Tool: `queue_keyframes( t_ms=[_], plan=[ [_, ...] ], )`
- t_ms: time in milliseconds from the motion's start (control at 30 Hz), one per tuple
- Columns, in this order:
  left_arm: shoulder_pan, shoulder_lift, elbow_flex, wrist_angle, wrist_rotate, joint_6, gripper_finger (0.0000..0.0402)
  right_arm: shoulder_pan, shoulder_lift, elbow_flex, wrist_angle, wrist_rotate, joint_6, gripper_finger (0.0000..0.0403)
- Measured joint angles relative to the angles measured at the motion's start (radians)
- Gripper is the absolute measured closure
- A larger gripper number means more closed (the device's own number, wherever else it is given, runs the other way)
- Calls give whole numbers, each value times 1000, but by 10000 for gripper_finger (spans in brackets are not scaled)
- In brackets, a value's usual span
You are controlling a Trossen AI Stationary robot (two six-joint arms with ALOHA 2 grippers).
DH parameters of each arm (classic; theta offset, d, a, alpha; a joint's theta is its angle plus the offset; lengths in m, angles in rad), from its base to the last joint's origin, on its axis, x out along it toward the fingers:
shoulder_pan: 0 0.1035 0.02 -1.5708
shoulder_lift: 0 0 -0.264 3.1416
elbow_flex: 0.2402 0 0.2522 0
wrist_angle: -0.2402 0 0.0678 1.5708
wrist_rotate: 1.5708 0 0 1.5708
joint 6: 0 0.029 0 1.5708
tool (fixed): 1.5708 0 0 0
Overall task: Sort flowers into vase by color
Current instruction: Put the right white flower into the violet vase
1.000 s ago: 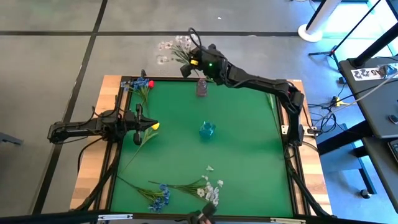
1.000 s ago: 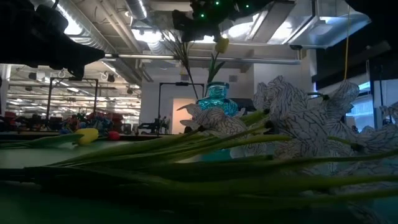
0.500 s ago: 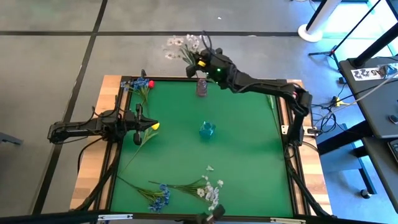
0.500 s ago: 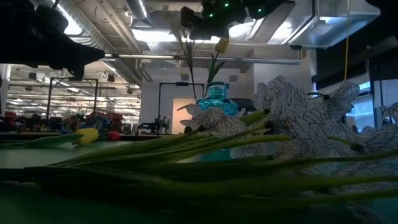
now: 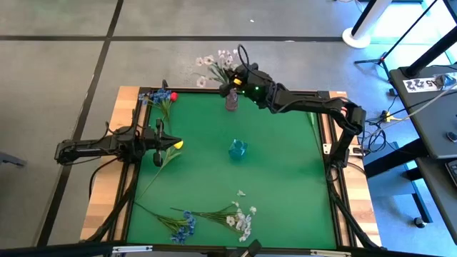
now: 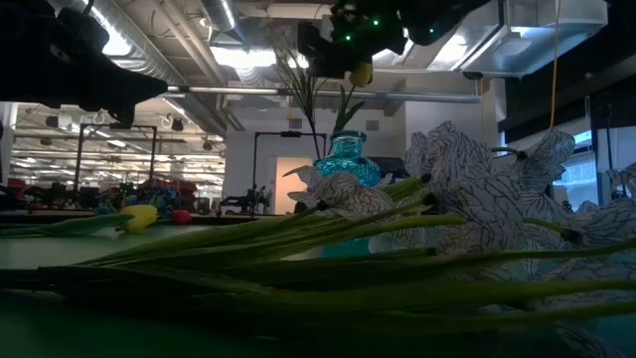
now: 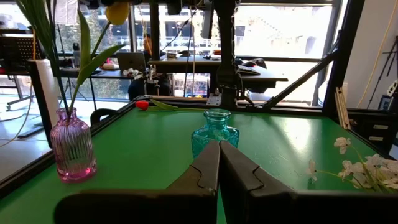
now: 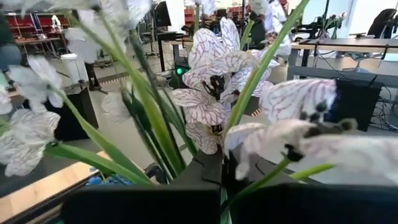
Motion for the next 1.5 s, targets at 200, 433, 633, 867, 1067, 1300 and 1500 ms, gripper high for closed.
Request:
queue_keyframes(
  t_ms=[200,433,633,867,1067,1300,1500],
  plan=[
    [0,0,0,0,0,0,401,0,0,-5,-96,0,-18,394],
    [0,0,0,0,0,0,401,0,0,-6,-247,0,-47,349],
    [0,0,0,0,0,0,401,0,0,60,-465,-33,-32,281],
    [0,0,0,0,0,0,401,3,0,268,-915,-150,105,202],
    [0,0,0,0,0,0,401,42,-2,393,-1099,-186,158,181],
    [0,0,0,0,0,0,401,116,-2,449,-1091,-169,131,182],
    [0,0,0,0,0,0,401,119,10,451,-1033,-68,66,182]
  ],
)
